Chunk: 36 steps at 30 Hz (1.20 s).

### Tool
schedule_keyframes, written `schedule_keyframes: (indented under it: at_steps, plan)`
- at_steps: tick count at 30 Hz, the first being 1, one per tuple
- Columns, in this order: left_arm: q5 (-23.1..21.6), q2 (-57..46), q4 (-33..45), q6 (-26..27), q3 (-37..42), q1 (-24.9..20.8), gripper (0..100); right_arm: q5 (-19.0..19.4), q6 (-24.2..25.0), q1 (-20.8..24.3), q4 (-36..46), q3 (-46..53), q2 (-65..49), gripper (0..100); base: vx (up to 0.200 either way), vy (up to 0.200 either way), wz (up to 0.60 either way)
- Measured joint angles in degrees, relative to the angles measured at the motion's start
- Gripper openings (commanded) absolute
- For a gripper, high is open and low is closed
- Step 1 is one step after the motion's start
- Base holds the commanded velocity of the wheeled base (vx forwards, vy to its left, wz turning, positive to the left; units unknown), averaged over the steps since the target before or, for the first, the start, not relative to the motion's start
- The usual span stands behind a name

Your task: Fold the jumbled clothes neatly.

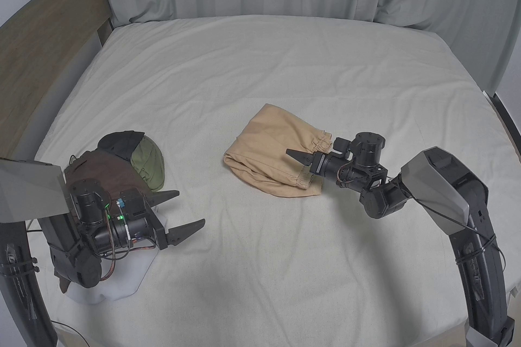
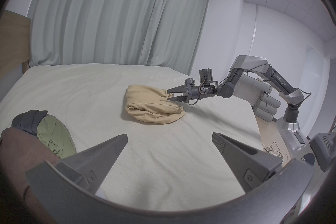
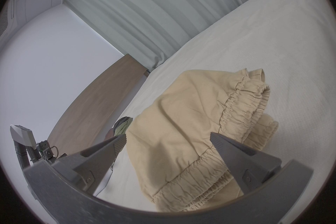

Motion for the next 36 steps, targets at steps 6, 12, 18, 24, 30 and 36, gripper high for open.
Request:
schedule_keyframes:
  at_steps: [6,12,18,24,30,36]
  plan:
    - [0.0,-0.1,0.0,0.0,0.1,0.0,100,-0.2,0.1,0.1,-1.4,0.5,0.5,100,0.0,0.0,0.0]
    - [-0.9,-1.9,0.0,0.0,0.1,0.0,100,-0.8,-2.0,0.8,-1.9,2.8,-2.9,100,0.0,0.0,0.0]
    - [-2.9,-8.6,0.0,-0.2,0.5,-0.5,100,-2.3,-10.5,1.7,-2.8,10.4,-14.2,100,0.0,0.0,0.0]
    - [-3.6,-18.7,0.1,-0.7,1.5,-1.6,100,-3.3,-20.2,2.2,-4.6,24.5,-29.4,100,0.0,0.0,0.0]
    - [-3.6,-29.0,0.9,-1.3,5.0,-3.2,100,-3.6,-26.2,2.1,-5.3,39.3,-45.6,100,0.0,0.0,0.0]
    - [-2.0,-40.9,4.1,-2.5,9.5,-4.2,100,-3.9,-30.6,0.0,-5.8,52.9,-62.6,100,0.0,0.0,0.0]
